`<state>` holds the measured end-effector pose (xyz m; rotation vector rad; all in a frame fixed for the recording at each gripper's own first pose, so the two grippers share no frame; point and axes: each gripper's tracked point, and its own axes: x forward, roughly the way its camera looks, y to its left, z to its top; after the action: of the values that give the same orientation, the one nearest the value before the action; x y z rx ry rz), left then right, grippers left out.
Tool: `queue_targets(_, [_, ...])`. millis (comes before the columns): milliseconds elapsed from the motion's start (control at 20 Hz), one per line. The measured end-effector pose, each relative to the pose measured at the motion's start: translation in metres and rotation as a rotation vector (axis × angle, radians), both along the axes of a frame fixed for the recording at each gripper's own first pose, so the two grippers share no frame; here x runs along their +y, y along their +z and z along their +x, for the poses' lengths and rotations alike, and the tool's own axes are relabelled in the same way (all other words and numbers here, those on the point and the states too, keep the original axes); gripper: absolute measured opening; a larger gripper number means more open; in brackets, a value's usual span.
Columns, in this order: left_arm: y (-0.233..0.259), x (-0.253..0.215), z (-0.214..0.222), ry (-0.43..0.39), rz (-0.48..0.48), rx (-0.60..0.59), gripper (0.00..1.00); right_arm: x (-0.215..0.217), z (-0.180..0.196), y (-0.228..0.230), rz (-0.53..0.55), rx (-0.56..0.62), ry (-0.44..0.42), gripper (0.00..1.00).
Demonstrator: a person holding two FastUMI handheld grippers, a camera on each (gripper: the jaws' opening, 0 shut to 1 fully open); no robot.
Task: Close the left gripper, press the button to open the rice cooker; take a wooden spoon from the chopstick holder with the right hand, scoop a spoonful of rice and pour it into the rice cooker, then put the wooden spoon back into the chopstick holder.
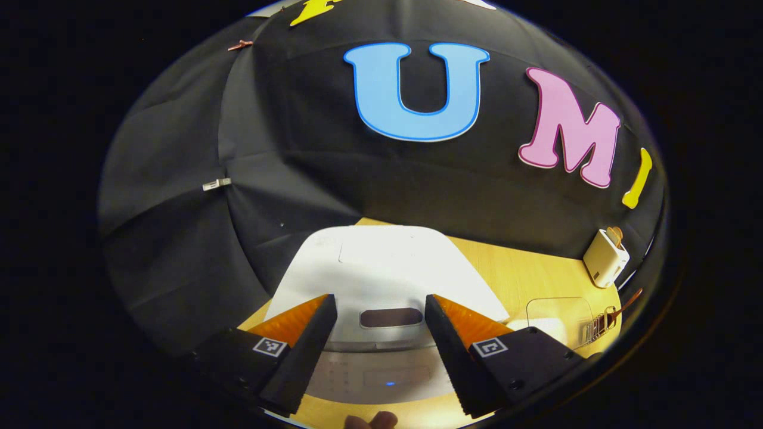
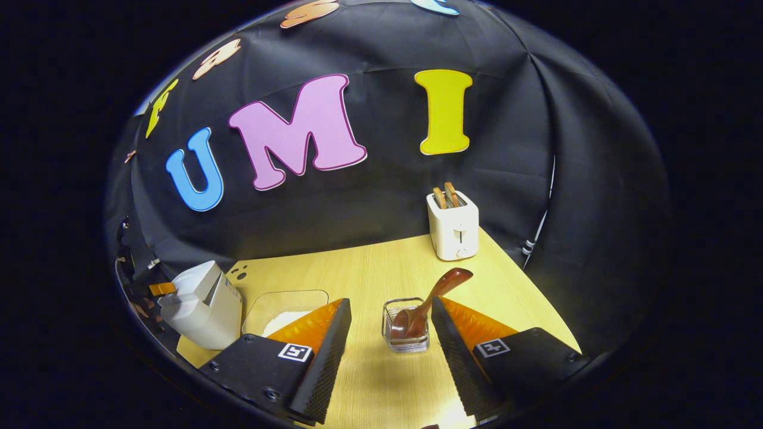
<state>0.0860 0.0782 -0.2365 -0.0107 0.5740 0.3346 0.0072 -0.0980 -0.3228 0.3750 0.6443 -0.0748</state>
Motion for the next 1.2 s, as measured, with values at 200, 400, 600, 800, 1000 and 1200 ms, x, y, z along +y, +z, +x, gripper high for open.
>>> queue_targets(200, [-0.013, 0.000, 0.000, 0.004, 0.013, 0.031, 0.98, 0.003, 0.003, -0.003, 0.001, 0.004, 0.005, 0.84])
queue_targets(400, [-0.017, 0.000, 0.000, -0.046, 0.005, 0.019, 0.99, 0.015, 0.009, -0.004, 0.010, 0.004, 0.020, 0.84])
queue_targets(600, [-0.012, 0.002, 0.002, -0.046, 0.024, 0.029, 0.99, 0.029, 0.017, 0.002, 0.018, -0.012, 0.046, 0.84])
queue_targets(800, [0.026, 0.008, 0.016, 0.006, 0.002, -0.089, 0.94, 0.038, 0.024, 0.020, 0.002, -0.044, 0.084, 0.84])
queue_targets(1000, [0.093, 0.006, 0.022, -0.007, 0.017, -0.244, 0.95, 0.045, 0.023, 0.036, -0.018, -0.073, 0.123, 0.84])
queue_targets(1200, [0.137, -0.013, 0.008, -0.050, 0.031, -0.347, 0.94, 0.055, 0.023, 0.059, -0.020, -0.109, 0.159, 0.84])
